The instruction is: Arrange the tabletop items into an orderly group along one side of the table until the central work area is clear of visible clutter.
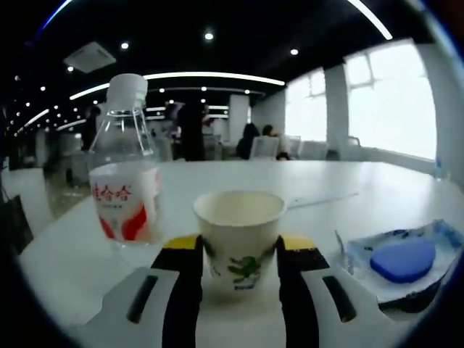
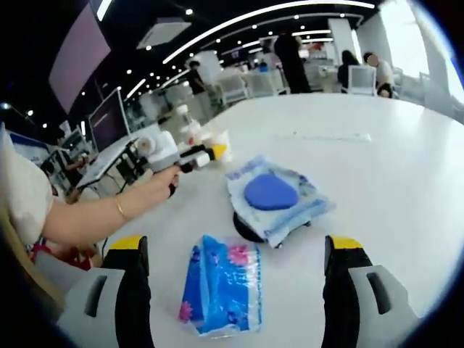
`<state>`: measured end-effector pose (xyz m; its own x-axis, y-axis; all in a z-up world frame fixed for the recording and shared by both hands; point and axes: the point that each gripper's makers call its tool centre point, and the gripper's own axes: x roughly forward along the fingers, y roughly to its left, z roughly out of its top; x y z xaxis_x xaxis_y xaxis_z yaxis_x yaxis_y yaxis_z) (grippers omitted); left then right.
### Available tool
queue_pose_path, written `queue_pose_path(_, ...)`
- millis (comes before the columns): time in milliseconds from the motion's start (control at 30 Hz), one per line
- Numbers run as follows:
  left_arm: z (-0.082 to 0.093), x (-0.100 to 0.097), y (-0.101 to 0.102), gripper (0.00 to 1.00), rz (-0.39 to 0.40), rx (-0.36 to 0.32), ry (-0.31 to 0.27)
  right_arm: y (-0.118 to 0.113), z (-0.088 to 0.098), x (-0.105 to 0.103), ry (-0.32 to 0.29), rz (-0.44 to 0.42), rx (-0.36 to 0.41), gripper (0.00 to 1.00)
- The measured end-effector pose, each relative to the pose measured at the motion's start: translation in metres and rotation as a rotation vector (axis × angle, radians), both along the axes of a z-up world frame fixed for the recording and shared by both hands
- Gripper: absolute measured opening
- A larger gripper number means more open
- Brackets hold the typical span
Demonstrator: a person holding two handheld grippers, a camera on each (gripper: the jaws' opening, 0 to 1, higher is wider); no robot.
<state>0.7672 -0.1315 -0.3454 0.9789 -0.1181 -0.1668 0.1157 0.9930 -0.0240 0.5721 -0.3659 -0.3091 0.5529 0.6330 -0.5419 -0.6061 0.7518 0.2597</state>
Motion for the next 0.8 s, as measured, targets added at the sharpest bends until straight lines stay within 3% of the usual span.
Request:
queue_pose_path(333,-0.004,-0.001,-0.003,0.39,-0.008,0.034,0.026,-0.007,-0.004,0.004,0.014,-0.035,-0.01,0.97)
queue_pose_path(467,-0.002,-0.004,-0.002,0.39,-0.003,0.055,0.034,-0.003,0.007,0.009,0.004,-0.084,0.083,0.99)
queue_pose_path(667,0.004,-0.003,-0.005,0.5,-0.022,0.03,0.017,-0.007,0.004,0.012,0.002,-0.103,0.072,0.99)
queue_pose_path(800,0.008,-0.011,-0.01,0.55,-0.035,0.014,0.036,-0.005,0.004,0.013,0.01,-0.117,0.093,1.0)
